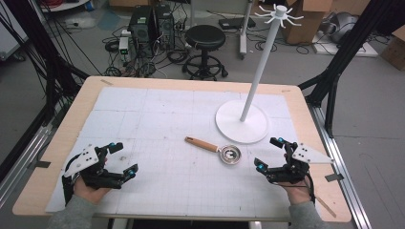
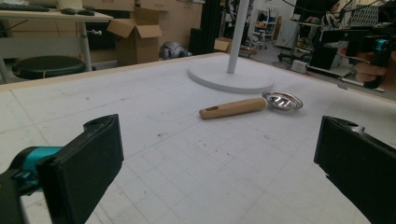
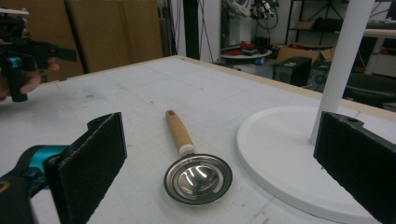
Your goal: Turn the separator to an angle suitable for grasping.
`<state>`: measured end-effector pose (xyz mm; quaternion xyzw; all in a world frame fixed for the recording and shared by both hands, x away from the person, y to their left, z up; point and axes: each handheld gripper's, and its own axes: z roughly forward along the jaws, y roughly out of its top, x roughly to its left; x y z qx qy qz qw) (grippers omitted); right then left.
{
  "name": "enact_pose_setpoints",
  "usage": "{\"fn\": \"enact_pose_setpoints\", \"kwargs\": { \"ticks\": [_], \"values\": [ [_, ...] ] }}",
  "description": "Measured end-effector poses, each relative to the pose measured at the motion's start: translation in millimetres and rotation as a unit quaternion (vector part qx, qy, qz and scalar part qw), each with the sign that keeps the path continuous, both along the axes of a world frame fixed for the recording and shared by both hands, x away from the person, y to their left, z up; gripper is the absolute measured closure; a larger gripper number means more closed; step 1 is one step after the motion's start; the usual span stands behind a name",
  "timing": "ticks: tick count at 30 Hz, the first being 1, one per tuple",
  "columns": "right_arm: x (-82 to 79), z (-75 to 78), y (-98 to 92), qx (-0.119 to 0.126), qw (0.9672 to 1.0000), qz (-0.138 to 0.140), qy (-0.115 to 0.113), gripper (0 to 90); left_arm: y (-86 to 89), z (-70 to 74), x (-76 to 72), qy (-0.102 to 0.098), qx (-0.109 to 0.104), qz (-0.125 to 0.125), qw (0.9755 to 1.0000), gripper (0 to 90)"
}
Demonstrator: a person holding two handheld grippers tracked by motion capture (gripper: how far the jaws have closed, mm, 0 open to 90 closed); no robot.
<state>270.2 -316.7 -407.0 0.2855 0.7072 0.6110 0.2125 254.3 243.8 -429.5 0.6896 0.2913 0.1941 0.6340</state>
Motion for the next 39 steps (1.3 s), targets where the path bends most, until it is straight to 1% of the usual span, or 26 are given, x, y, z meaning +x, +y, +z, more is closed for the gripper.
{"fn": "enact_pose_setpoints", "kwargs": {
  "ticks": [1,4,8,10,12,15,17,18,19,21,22,23,24,25,26,29,30,31,32,33,34,35,36,37,38,39],
  "values": [
    [0.6,-0.1,1.4,-0.003,1.0,0.004,0.004,1.6,-0.3,-0.1,0.0,0.001,0.0,0.0,1.0,1.8],
    [2.8,-0.1,6.8,-0.009,0.9999,0.007,0.005,1.6,-0.8,-0.1,0.0,0.003,-0.003,0.001,1.0,1.8],
    [4.7,0.4,12.8,-0.005,0.9999,0.007,0.011,1.6,0.1,-0.2,-0.1,0.005,0.001,0.002,1.0,1.8],
    [5.5,0.5,14.3,-0.001,0.9999,0.003,0.012,1.6,-0.2,-0.7,-0.6,0.007,0.0,0.002,1.0,1.8],
    [6.9,0.8,15.2,0.003,0.9999,0.003,0.013,1.6,-0.2,-1.0,-0.6,0.007,0.003,0.001,1.0,1.8],
    [7.5,0.8,16.0,0.003,0.9999,0.004,0.015,2.9,-0.2,-1.2,-0.9,0.01,0.002,0.002,0.9999,1.8],
    [8.3,1.3,15.7,0.001,0.9999,0.011,0.01,14.1,0.1,-1.5,-0.7,0.011,0.004,0.003,0.9999,1.8],
    [8.3,1.3,15.7,0.001,0.9999,0.011,0.01,14.1,0.1,-1.5,-0.7,0.011,0.004,0.003,0.9999,1.8],
    [8.8,1.8,14.7,0.004,0.9998,0.017,0.011,22.1,0.2,-1.8,-0.5,0.011,0.005,0.003,0.9999,1.7],
    [10.3,2.1,14.2,0.0,1.0,0.009,0.004,29.2,0.2,-2.3,-0.5,0.014,0.006,0.003,0.9999,1.8],
    [11.2,2.0,13.9,0.001,0.9999,0.008,0.006,33.1,0.2,-2.3,-0.5,0.014,0.006,0.003,0.9999,1.8],
    [11.2,2.0,13.9,0.001,0.9999,0.008,0.006,33.1,0.3,-2.4,-0.4,0.015,0.007,0.003,0.9999,1.8],
    [13.3,1.4,13.2,0.003,0.9999,0.007,0.011,40.1,0.3,-2.6,-0.3,0.015,0.007,0.003,0.9999,1.8],
    [13.3,1.4,13.2,0.003,0.9999,0.007,0.011,40.1,0.5,-2.9,-0.3,0.015,0.008,0.004,0.9998,1.8],
    [14.7,1.0,13.0,0.002,0.9998,0.009,0.016,49.8,0.6,-3.2,-0.4,0.015,0.008,0.004,0.9998,1.8],
    [16.6,2.0,13.5,0.0,0.9998,0.01,0.02,60.6,1.8,-3.6,-1.2,0.017,0.008,0.007,0.9998,1.8],
    [16.6,2.0,13.5,0.0,0.9998,0.01,0.02,60.6,2.1,-3.7,-1.3,0.018,0.007,0.007,0.9998,1.8],
    [17.7,3.3,14.7,-0.002,0.9996,0.014,0.025,68.0,2.6,-3.7,-1.5,0.018,0.007,0.008,0.9998,1.8],
    [18.3,3.8,15.8,-0.003,0.9995,0.014,0.029,71.6,2.6,-3.8,-1.6,0.019,0.008,0.008,0.9998,1.8],
    [19.5,4.4,17.1,-0.008,0.9993,0.013,0.034,74.9,2.6,-3.8,-1.6,0.019,0.008,0.008,0.9998,1.8],
    [19.5,4.4,17.1,-0.008,0.9993,0.013,0.034,74.9,2.4,-4.0,-1.7,0.02,0.007,0.008,0.9997,1.8],
    [21.2,4.6,18.3,-0.01,0.999,0.019,0.039,78.8,2.4,-4.2,-1.6,0.02,0.009,0.008,0.9997,1.8],
    [24.3,4.7,22.1,-0.018,0.9987,0.022,0.042,84.9,2.7,-4.3,-1.7,0.02,0.009,0.009,0.9997,1.8],
    [24.3,4.7,22.1,-0.018,0.9987,0.022,0.042,84.9,2.7,-4.3,-1.7,0.02,0.009,0.009,0.9997,1.8],
    [27.2,4.4,25.7,-0.023,0.998,0.025,0.053,89.3,3.0,-4.4,-1.4,0.02,0.009,0.008,0.9997,1.8],
    [27.2,4.4,25.7,-0.023,0.998,0.025,0.053,89.3,3.4,-4.4,-1.5,0.021,0.01,0.01,0.9997,1.8]
  ]
}}
